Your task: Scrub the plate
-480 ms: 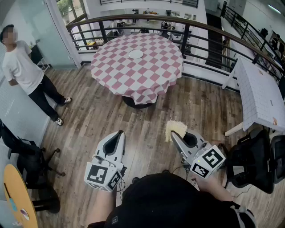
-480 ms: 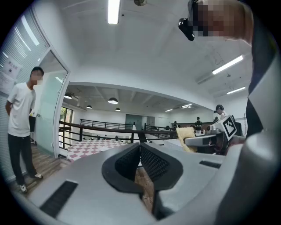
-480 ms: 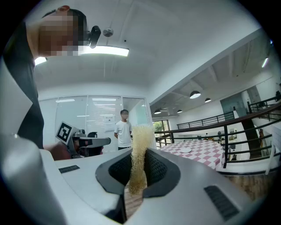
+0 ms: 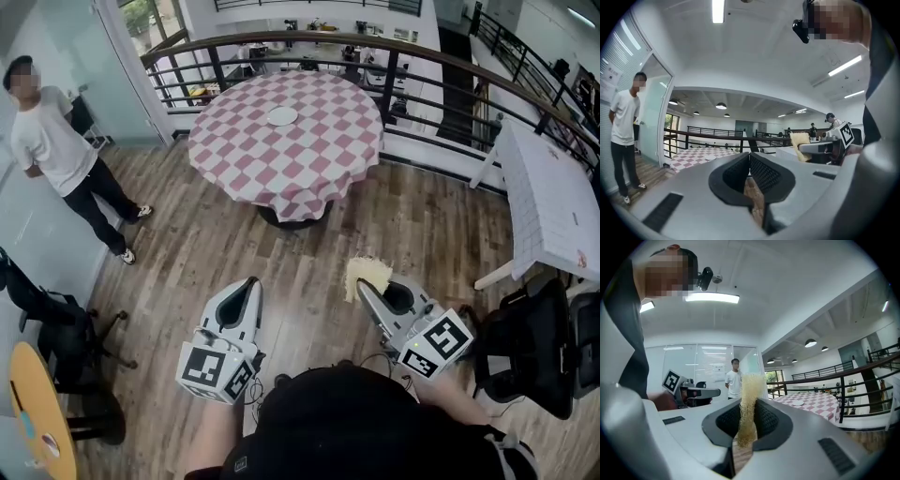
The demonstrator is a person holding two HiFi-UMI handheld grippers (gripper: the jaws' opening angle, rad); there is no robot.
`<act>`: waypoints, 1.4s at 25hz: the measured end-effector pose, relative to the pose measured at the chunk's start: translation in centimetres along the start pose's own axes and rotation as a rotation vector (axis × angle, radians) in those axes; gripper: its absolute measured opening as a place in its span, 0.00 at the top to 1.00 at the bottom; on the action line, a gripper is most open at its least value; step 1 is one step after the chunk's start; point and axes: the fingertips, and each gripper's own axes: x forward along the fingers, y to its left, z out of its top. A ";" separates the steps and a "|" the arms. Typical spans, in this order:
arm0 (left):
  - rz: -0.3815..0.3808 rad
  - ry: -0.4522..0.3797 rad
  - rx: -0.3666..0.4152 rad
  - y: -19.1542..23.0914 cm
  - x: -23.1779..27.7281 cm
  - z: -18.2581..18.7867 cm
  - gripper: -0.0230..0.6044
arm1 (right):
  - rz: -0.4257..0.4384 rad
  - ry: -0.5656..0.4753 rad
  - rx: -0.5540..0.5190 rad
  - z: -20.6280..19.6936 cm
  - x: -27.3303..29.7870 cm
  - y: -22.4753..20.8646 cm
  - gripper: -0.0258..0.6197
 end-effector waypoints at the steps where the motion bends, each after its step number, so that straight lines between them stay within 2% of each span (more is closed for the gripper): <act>1: 0.004 -0.001 0.003 -0.5 0.4 0.0 0.95 | 0.005 -0.002 -0.004 0.0 -0.4 -0.4 0.88; 10: 0.050 0.035 -0.004 -4.2 3.4 -1.3 0.95 | 0.024 0.026 -0.007 -0.9 -4.5 -5.0 0.88; 18: 0.070 0.052 -0.003 -2.5 6.9 -1.8 0.95 | 0.011 0.046 0.048 -2.3 -3.5 -9.0 0.88; 28: 0.023 0.047 -0.023 3.7 15.5 -1.6 0.95 | -0.006 0.079 0.058 -2.4 4.0 -15.3 0.88; 31: 0.015 0.046 -0.032 7.3 18.7 -1.0 0.95 | -0.012 0.085 0.063 -1.9 7.8 -17.6 0.88; 35: 0.001 0.012 -0.024 12.7 22.8 1.8 0.95 | -0.015 0.084 0.052 -0.2 14.0 -20.5 0.88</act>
